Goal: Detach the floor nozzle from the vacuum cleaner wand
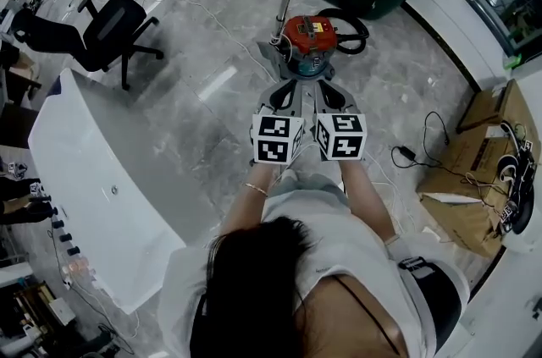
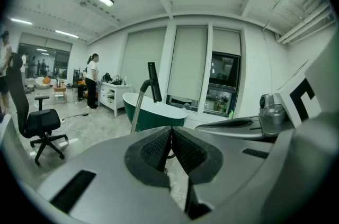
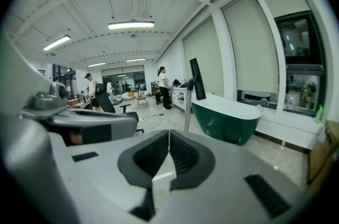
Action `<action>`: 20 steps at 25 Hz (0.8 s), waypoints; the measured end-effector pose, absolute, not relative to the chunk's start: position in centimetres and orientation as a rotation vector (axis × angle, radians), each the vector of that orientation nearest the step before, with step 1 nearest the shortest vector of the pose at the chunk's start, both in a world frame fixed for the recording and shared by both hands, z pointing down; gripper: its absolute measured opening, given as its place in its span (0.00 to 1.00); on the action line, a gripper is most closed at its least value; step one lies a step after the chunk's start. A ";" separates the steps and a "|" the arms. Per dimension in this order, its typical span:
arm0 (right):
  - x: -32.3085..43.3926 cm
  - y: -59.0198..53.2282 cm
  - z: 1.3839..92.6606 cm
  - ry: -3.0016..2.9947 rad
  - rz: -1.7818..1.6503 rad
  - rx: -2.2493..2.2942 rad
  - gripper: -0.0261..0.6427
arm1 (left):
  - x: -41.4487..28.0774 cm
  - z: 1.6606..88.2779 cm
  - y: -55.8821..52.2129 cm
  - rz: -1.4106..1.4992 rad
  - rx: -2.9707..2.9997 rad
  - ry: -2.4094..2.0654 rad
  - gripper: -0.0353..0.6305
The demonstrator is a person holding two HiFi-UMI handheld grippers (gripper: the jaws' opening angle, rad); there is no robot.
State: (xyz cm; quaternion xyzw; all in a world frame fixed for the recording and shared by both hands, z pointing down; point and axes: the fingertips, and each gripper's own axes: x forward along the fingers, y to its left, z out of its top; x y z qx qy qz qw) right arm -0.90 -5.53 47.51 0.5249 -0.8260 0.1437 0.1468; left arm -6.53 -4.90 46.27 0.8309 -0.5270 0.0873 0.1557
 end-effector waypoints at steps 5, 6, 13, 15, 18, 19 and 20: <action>-0.7 -5.7 47.4 -2.366 0.392 1.538 0.06 | -6.8 46.6 -5.5 0.244 2.381 -1.505 0.06; -0.5 -5.8 47.5 -2.361 0.396 1.542 0.06 | -6.7 46.7 -5.5 0.250 2.383 -1.500 0.06; 0.8 -6.7 47.8 -2.336 0.432 1.588 0.06 | -6.1 47.2 -6.3 0.291 2.395 -1.475 0.06; 0.9 -7.3 47.9 -2.337 0.434 1.589 0.06 | -6.2 47.2 -6.9 0.286 2.394 -1.481 0.06; 1.1 -8.2 48.0 -2.345 0.434 1.582 0.06 | -6.1 47.2 -7.7 0.290 2.393 -1.492 0.06; 1.1 -8.4 48.0 -2.349 0.432 1.577 0.06 | -6.0 47.3 -7.9 0.296 2.392 -1.496 0.06; 1.2 -8.7 48.0 -2.353 0.430 1.574 0.06 | -5.9 47.4 -8.1 0.299 2.390 -1.498 0.06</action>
